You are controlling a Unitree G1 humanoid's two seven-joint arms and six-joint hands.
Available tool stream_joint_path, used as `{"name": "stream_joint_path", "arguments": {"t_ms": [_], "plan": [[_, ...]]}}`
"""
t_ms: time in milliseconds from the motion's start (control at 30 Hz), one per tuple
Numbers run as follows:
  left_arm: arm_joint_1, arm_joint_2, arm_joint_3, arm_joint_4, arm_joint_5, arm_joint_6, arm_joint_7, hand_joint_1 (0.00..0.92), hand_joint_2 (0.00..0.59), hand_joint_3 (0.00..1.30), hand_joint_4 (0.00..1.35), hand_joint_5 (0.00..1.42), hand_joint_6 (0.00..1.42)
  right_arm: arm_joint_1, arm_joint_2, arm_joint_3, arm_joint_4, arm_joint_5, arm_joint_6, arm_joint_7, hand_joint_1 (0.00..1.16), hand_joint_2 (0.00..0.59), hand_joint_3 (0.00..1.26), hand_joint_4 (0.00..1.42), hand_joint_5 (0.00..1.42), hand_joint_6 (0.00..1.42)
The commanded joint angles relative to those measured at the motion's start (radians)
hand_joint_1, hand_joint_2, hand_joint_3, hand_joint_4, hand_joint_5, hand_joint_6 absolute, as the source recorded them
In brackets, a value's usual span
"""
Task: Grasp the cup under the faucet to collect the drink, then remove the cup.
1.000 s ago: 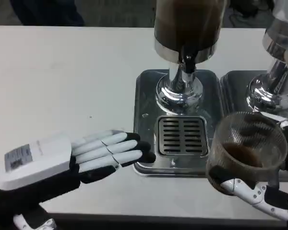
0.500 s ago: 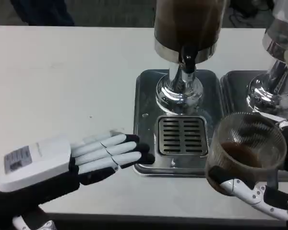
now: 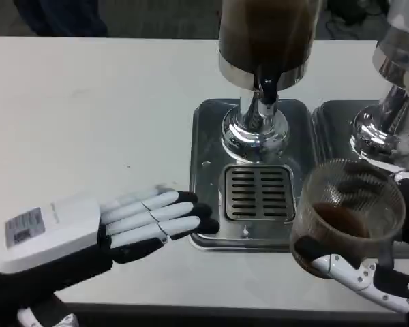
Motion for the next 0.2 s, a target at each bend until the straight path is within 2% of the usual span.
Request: {"name": "stream_joint_path", "arguments": {"t_ms": [33,200], "plan": [[0.004,0.038,0.010,-0.011,-0.004,-0.002,-0.007,0.000,0.031,0.07,0.00,0.00,0.02,-0.016,0.005,-0.003,-0.029,0.023,-0.027,-0.002,0.96,0.084,0.81,1.04,1.24,1.42],[0.008,0.039,0.012,-0.013,-0.003,-0.003,-0.006,0.000,0.031,0.07,0.00,0.00,0.02,-0.016,0.005,-0.001,-0.027,0.021,-0.027,-0.002,0.96,0.084,0.81,1.05,1.24,1.42]]}}
